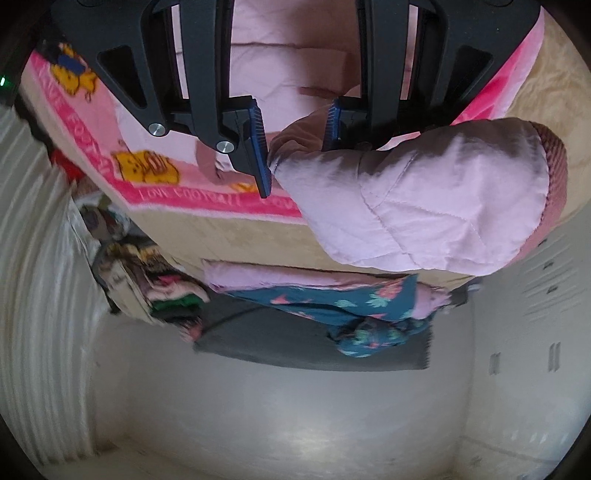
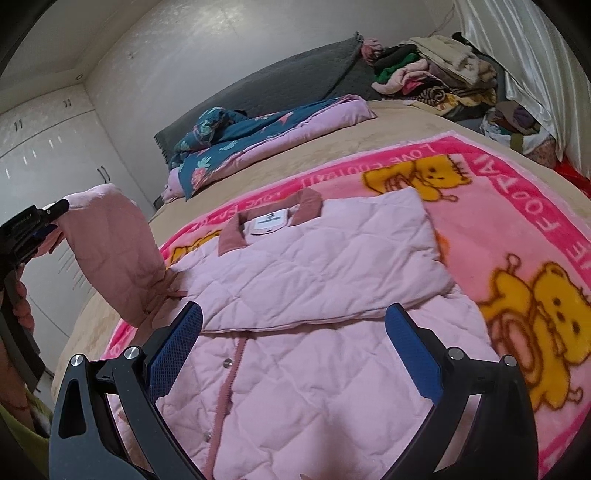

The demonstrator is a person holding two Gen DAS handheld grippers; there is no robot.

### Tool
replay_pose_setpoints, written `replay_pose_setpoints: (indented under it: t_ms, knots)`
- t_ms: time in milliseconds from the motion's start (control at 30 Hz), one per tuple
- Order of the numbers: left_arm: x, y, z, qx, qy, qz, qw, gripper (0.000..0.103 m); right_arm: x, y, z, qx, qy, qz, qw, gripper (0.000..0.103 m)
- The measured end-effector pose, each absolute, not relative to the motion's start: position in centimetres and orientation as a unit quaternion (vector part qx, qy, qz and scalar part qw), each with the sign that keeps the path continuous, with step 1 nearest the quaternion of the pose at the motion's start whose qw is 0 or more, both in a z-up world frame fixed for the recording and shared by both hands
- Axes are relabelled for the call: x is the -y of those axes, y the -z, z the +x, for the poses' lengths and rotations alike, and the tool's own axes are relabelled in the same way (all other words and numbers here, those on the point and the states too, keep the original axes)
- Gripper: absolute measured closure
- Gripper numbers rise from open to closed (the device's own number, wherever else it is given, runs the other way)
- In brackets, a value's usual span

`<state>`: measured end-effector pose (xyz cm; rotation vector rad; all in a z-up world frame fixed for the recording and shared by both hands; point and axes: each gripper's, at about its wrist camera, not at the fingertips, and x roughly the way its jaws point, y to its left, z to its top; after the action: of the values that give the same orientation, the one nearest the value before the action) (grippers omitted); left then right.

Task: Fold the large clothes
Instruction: 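Fold the held sleeve across the jacket body with the left tool and release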

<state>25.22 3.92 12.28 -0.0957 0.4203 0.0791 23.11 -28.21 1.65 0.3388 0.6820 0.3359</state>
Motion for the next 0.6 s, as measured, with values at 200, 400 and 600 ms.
replay_pose_setpoints:
  t_ms: [200,400,600]
  knots:
    - [1.1,-9.6,26.3,-0.231,0.006,0.028,0.973,0.085,30.5,-1.0,22.9,-0.333,-0.145,0.181,0.914,0.004]
    - [4.6,-6.9,27.1,-0.257,0.04,0.058,0.964,0.086,32.1,-0.3,22.8,-0.337,-0.126,0.196,0.912,0.004]
    - [6.6,-4.0,27.5,-0.284,0.062,0.071,0.954,0.091,33.7,0.6,22.8,-0.342,-0.106,0.207,0.91,0.004]
